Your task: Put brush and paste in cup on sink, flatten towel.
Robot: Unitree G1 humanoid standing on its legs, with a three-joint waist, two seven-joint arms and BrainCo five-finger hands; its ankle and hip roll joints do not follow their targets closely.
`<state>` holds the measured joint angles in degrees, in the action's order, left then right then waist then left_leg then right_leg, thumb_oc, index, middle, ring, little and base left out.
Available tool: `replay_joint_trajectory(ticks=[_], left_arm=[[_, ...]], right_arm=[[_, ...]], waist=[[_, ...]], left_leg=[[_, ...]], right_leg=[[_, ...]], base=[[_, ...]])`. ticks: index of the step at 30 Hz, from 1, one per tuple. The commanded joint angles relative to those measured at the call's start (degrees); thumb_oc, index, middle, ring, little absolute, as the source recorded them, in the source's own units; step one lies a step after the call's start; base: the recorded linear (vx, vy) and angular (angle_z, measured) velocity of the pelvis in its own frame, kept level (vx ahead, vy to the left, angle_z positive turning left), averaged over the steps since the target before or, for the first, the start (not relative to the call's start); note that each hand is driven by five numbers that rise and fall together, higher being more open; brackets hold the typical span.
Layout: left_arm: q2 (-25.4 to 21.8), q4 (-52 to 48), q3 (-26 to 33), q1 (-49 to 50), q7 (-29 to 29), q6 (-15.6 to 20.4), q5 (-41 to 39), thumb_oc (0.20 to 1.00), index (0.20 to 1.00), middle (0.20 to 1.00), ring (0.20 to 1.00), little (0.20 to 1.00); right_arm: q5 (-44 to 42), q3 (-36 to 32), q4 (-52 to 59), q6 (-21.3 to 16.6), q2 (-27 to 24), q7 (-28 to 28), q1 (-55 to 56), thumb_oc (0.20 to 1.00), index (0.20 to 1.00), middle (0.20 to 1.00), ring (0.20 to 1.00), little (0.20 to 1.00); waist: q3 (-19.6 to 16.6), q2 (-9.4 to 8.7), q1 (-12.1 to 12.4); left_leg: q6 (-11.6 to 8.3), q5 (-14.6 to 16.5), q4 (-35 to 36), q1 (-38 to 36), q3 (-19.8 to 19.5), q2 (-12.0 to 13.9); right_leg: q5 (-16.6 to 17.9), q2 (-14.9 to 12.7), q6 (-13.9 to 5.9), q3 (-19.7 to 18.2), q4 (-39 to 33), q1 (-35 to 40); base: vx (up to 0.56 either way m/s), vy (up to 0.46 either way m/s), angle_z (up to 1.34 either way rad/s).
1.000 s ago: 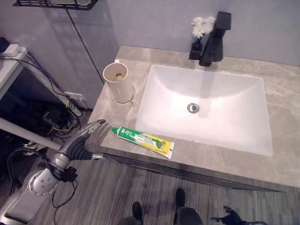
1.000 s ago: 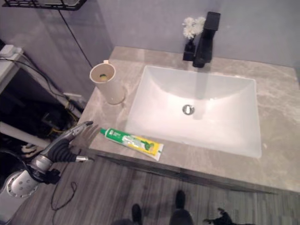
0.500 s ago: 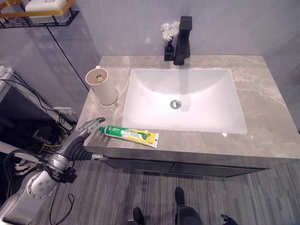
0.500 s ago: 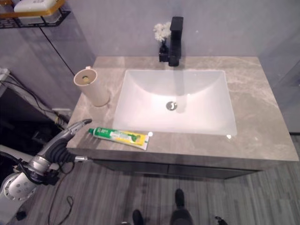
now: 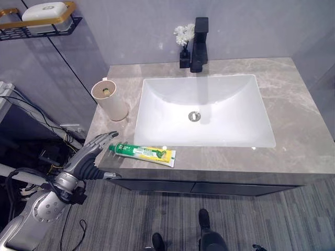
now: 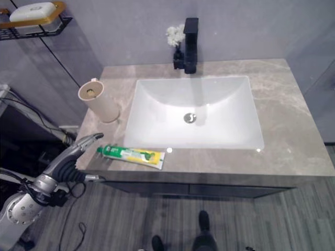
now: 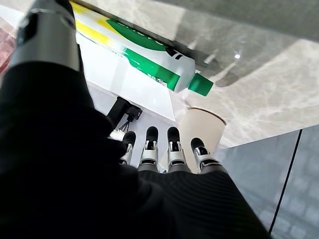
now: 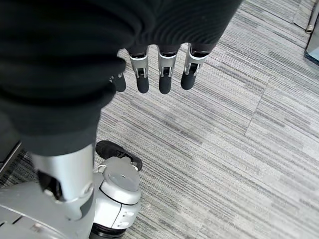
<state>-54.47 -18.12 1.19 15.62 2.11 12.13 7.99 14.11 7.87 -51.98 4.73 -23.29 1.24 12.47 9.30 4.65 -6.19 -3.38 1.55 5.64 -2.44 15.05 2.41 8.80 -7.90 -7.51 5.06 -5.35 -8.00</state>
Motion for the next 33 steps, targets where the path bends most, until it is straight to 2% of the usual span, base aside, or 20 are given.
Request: replay_joint_trajectory(ticks=[1, 9, 33], left_arm=[[-1.9, -0.6, -1.0, -6.0, 2.3, 2.4, 3.0, 1.0, 1.0, 1.0, 1.0, 1.0], [-1.8, 0.6, -1.5, -6.9, 3.5, 2.4, 4.3, 1.0, 1.0, 1.0, 1.0, 1.0], [-2.0, 6.5, -1.2, -10.3, 8.4, 1.2, 9.8, 1.0, 1.0, 1.0, 1.0, 1.0]], right_arm=[[0.8, -1.3, 0.4, -0.9, -1.7, 1.6, -0.6, 1.0, 1.0, 1.0, 1.0, 1.0], [1.5, 0.1, 1.9, -1.4, -1.4, 1.6, -0.6, 1.0, 1.0, 1.0, 1.0, 1.0], [-0.4, 0.1, 6.0, -2.6, -1.2, 3.9, -1.2, 1.0, 1.0, 1.0, 1.0, 1.0]], waist=[[1.8, -0.82, -1.2], [1.7, -1.63, -1.2], [2.6, -2.53, -1.6]], left_leg=[[0.17, 3.9, -0.6, -2.2, -0.4, -2.3], [-0.25, 3.0, -0.6, -0.3, 1.1, -1.6], [-0.49, 2.2, -0.6, 4.0, 0.7, -1.4]], right_leg=[[0.1, -1.4, -4.61, -0.5, 0.3, -1.3], [0.8, -0.8, -4.69, -1.5, 0.3, -4.0], [1.5, -0.9, -4.87, -1.4, 0.3, -7.8]], base=[[-0.01, 0.011, -0.06], [0.0, -0.013, -0.13], [0.0, -0.002, -0.02]])
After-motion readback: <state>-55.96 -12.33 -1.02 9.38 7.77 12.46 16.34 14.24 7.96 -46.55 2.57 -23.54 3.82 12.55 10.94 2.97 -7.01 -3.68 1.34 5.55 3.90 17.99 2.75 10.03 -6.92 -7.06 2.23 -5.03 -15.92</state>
